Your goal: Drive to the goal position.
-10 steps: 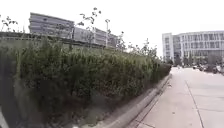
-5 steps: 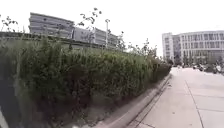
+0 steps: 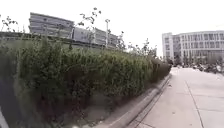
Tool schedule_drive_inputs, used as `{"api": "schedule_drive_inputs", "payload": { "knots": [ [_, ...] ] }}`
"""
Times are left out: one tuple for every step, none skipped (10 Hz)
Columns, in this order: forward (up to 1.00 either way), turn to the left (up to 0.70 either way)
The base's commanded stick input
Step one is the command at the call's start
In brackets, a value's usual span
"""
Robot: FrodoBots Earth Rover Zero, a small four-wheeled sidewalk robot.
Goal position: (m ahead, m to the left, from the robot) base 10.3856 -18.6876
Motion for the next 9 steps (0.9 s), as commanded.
{"api": "schedule_drive_inputs", "payload": {
  "knots": [
    [0.00,0.45],
    [0.00,0.45],
    [0.00,0.45],
    [0.00,0.45],
    [0.00,0.39],
    [0.00,0.06],
    [0.00,0.00],
    [0.00,0.00],
    [0.00,0.00]
  ]
}}
